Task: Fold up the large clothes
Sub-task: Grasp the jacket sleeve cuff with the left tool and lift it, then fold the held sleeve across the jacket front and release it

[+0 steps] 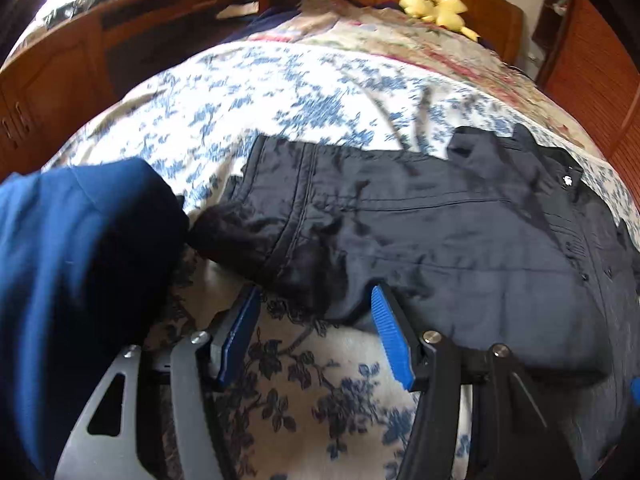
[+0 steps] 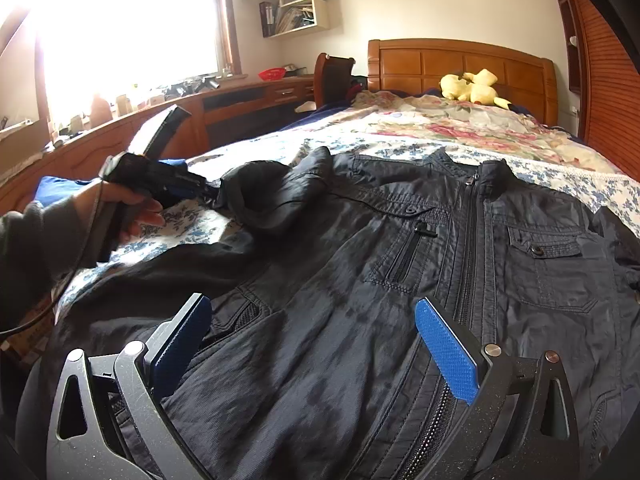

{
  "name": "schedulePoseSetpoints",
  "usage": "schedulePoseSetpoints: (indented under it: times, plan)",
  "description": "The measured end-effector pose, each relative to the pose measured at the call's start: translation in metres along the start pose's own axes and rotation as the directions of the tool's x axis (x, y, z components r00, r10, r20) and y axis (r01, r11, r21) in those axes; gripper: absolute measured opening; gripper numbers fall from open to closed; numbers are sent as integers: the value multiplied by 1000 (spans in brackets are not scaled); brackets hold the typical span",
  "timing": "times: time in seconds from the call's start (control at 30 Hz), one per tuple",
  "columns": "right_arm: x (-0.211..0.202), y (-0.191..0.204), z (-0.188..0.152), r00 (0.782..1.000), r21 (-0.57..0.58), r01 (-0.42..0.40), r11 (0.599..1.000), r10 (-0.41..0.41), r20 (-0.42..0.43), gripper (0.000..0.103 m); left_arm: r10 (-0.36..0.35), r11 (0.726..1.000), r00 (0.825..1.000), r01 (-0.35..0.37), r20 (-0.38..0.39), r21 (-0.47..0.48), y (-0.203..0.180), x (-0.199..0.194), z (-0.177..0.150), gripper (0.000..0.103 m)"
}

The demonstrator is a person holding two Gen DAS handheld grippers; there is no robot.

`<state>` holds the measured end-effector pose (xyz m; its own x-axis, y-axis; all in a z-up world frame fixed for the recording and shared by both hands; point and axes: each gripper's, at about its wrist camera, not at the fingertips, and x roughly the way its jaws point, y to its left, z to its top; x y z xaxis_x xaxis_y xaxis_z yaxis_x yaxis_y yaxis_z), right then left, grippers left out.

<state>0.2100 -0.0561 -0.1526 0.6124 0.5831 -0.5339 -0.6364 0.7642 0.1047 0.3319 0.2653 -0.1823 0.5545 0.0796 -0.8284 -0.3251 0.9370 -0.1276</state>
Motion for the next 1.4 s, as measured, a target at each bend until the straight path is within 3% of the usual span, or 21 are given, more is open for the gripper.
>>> schedulePoseSetpoints:
  times: [0.27, 0.33, 0.4, 0.5, 0.67, 0.9, 1.17, 1.4]
  plan:
    - [-1, 0, 0, 1000, -2, 1, 1000, -1, 0, 103, -6, 999, 999, 7, 35, -32, 1, 13, 9, 56]
    - [0, 0, 0, 1000, -1, 1, 1000, -1, -1, 103, -4, 1000, 998, 6, 57, -30, 2, 12, 12, 37]
    - [0, 0, 0, 1000, -2, 1, 1000, -1, -1, 103, -5, 999, 999, 7, 46, -47, 6, 15, 16, 10]
    - [0, 1, 0, 1000, -1, 1, 1000, -1, -1, 103, 3, 1000, 999, -2, 55, -21, -1, 8, 18, 2]
    - [-1, -1, 0, 1000, 0, 1, 1000, -1, 3, 103, -17, 997, 988, 5, 154, 76, -39, -41, 24, 1]
    - [-6, -9, 2, 1000, 44, 22, 999, -22, 5, 103, -139, 972, 949, 76, 282, 223, -118, -134, 29, 0]
    - [-29, -20, 4, 997, 39, 71, 997, -73, 35, 103, -245, 924, 919, 124, 310, 363, -195, -200, 16, 0]
    - [-25, -36, 3, 997, 84, 68, 994, -70, 17, 103, -260, 903, 924, 129, 282, 410, -225, -209, -15, 0]
